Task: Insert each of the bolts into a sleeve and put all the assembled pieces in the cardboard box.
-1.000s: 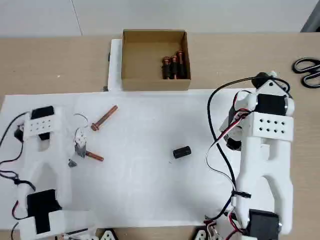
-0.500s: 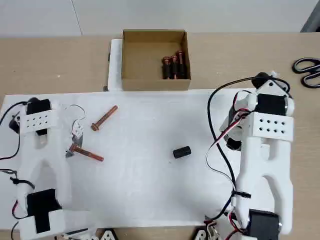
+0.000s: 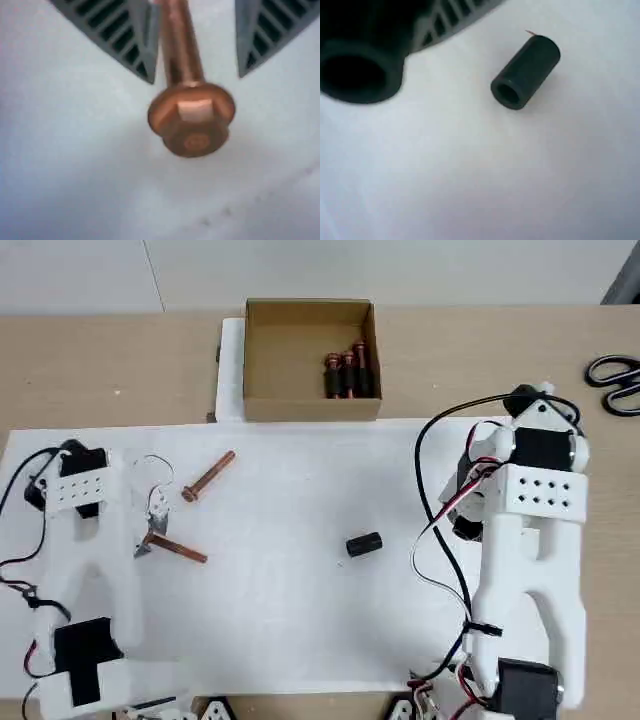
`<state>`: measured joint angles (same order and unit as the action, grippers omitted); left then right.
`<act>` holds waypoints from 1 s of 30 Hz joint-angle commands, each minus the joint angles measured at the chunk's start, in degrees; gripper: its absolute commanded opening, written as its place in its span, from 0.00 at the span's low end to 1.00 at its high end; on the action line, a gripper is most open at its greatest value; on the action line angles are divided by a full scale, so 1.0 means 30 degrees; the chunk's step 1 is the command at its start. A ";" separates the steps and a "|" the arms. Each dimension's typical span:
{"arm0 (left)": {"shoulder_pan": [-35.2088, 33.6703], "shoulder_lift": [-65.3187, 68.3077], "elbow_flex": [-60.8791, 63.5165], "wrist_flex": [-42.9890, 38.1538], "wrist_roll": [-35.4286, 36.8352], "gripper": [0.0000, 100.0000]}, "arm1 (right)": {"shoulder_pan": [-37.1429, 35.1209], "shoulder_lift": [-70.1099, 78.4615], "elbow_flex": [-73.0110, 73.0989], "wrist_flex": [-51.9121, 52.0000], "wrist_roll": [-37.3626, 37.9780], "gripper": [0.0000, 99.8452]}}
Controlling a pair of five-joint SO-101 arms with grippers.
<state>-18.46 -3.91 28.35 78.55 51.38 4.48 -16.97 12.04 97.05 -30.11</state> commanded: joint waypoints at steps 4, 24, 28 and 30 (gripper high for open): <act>0.0029 -0.0088 0.0337 -0.0908 -0.0117 0.10 | 0.0103 -0.0777 -0.0117 -0.0073 0.0176 0.00; 0.0029 -0.0117 0.2740 -0.3223 -0.0615 0.00 | 0.0103 -0.0777 -0.0117 0.0220 0.0205 0.00; 0.0000 -0.0264 0.2769 -0.2960 -0.0967 0.01 | 0.0103 -0.0777 -0.0117 0.0220 0.0205 0.00; 0.0029 -0.0293 0.2447 -0.2344 -0.0967 0.01 | 0.0103 -0.0777 -0.0117 0.0220 0.0205 0.00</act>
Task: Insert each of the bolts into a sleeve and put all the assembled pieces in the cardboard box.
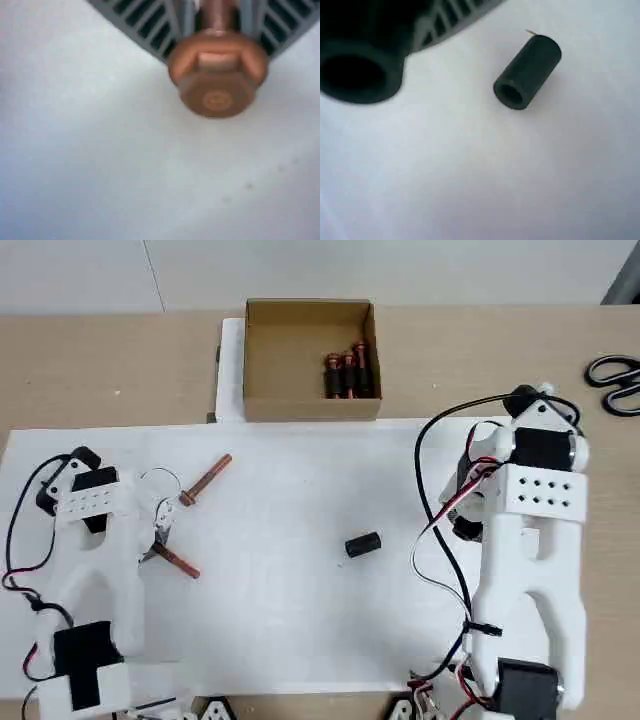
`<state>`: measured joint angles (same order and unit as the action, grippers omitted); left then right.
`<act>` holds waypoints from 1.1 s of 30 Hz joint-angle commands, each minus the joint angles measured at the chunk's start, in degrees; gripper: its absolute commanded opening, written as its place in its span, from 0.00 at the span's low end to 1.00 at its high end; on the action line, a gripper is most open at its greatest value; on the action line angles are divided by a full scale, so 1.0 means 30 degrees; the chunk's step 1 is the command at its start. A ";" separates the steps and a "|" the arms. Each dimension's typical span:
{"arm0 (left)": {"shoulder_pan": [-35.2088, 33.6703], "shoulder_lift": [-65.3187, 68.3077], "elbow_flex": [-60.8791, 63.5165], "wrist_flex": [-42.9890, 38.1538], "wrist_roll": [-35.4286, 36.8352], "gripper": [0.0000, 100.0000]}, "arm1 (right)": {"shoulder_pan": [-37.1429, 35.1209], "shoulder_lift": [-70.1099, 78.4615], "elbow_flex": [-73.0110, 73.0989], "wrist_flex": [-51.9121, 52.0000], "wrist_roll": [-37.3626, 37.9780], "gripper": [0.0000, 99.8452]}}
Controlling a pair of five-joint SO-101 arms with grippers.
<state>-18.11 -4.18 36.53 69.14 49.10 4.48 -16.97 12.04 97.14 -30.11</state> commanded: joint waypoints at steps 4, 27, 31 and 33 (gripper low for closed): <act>-0.0088 -0.0205 -0.2330 0.3458 -0.0205 0.01 | 0.0073 -0.0777 -0.0176 0.0190 0.0205 0.00; 0.5949 -0.3604 -1.7187 1.0403 -0.4015 0.01 | -0.4645 -0.9538 -0.0117 -0.0484 0.6242 0.00; 0.7590 -0.6476 -1.7128 1.0403 -0.5626 0.01 | -0.5201 -1.1531 0.0117 0.0454 0.7971 0.00; 0.8088 -0.7736 -1.7040 1.0403 -0.6242 0.01 | -0.5201 -1.2674 0.0850 0.0484 0.8850 0.00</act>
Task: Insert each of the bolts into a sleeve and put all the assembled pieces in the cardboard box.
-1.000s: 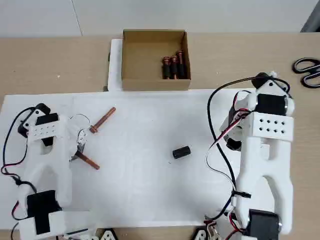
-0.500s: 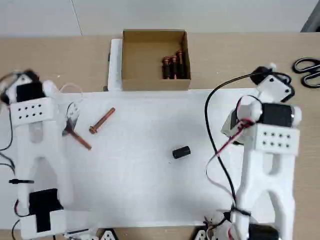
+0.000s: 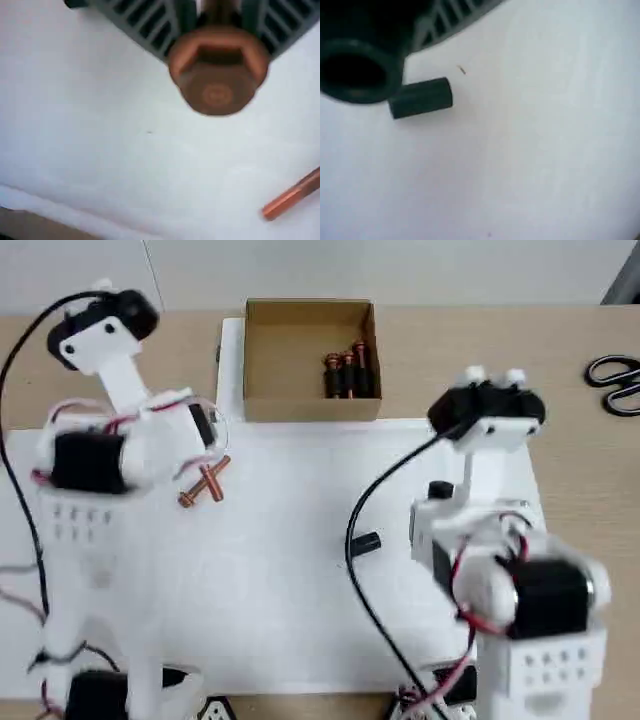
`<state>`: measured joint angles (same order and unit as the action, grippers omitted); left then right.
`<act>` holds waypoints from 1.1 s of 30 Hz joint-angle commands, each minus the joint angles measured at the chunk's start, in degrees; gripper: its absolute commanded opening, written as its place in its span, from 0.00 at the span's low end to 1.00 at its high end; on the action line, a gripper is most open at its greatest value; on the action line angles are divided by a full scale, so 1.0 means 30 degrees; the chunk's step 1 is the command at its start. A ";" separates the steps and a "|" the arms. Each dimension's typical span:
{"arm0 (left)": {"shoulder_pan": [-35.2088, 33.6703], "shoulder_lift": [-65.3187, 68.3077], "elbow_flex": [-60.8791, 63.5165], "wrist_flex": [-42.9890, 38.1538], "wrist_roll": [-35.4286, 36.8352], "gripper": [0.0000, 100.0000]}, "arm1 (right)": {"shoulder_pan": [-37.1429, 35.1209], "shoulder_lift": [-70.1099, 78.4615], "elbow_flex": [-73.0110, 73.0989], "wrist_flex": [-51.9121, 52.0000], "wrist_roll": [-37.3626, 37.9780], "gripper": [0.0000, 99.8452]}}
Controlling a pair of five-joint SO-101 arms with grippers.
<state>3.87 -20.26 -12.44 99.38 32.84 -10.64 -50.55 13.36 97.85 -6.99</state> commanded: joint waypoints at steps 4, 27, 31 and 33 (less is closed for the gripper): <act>0.1407 -0.4718 0.1216 0.0322 -0.2110 0.01 | -0.0894 -0.4469 0.2813 0.0249 0.2579 0.00; 0.1758 -2.4088 2.4601 -1.3451 -0.6535 0.01 | -0.3385 -1.3143 1.6410 -0.9363 0.5187 0.00; 0.1758 -2.6725 2.6945 -1.4505 -0.5480 0.01 | -0.5700 -1.4755 1.8344 -1.0476 0.5187 0.00; 0.1758 -2.7927 2.7941 -1.4945 -0.4952 0.01 | -0.6462 -1.5868 1.9692 -1.1619 0.5187 0.00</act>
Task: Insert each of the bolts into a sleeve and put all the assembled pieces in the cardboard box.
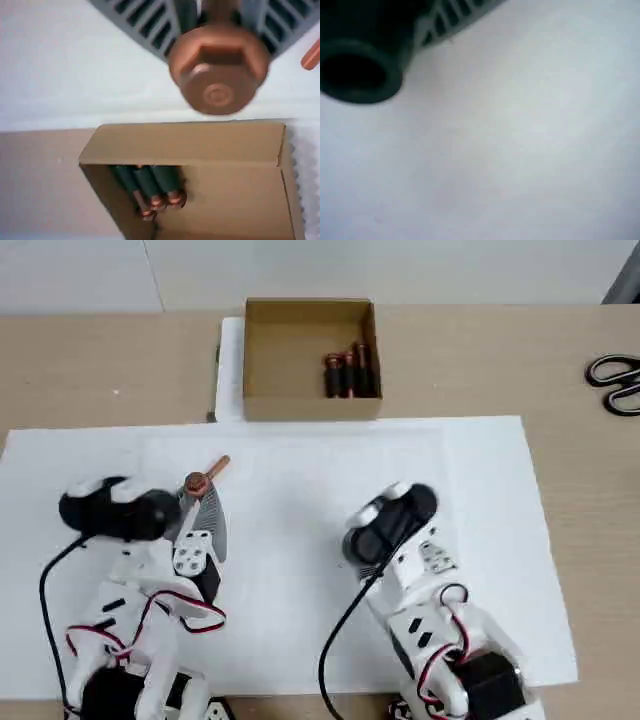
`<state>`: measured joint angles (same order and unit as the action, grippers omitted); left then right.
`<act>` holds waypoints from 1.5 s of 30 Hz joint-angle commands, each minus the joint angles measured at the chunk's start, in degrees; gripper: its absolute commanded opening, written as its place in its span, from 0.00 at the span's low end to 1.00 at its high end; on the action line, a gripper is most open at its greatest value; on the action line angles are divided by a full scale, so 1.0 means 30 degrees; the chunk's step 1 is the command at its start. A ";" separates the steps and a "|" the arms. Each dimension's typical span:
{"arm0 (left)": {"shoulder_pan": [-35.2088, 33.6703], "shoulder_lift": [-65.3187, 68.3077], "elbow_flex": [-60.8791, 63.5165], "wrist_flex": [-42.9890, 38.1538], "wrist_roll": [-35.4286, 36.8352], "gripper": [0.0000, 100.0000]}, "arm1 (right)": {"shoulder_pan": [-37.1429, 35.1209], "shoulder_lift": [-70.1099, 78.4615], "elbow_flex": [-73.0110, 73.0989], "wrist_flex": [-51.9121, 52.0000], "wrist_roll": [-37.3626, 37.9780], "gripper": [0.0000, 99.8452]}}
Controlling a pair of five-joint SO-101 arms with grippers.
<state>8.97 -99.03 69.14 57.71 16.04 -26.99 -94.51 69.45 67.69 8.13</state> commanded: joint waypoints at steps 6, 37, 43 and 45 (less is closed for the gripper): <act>0.0088 -0.1553 0.1245 -0.2139 0.3487 0.01 | -0.2388 -0.3179 0.3956 -0.3648 0.1260 0.00; 0.4806 -0.1465 0.1011 -0.1612 0.7443 0.01 | -0.5172 -0.2945 0.5773 -0.5465 0.1260 0.00; 0.5451 -0.1465 0.0923 -0.1348 0.7443 0.01 | -0.5172 -0.2945 0.5802 -0.5495 0.1348 0.00; 0.5744 -0.1465 0.0923 -0.1289 0.7443 0.01 | -0.5201 -0.2945 0.5802 -0.5495 0.1348 0.00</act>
<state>25.14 -102.99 74.77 53.14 38.02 -42.20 -103.12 87.38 53.10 11.74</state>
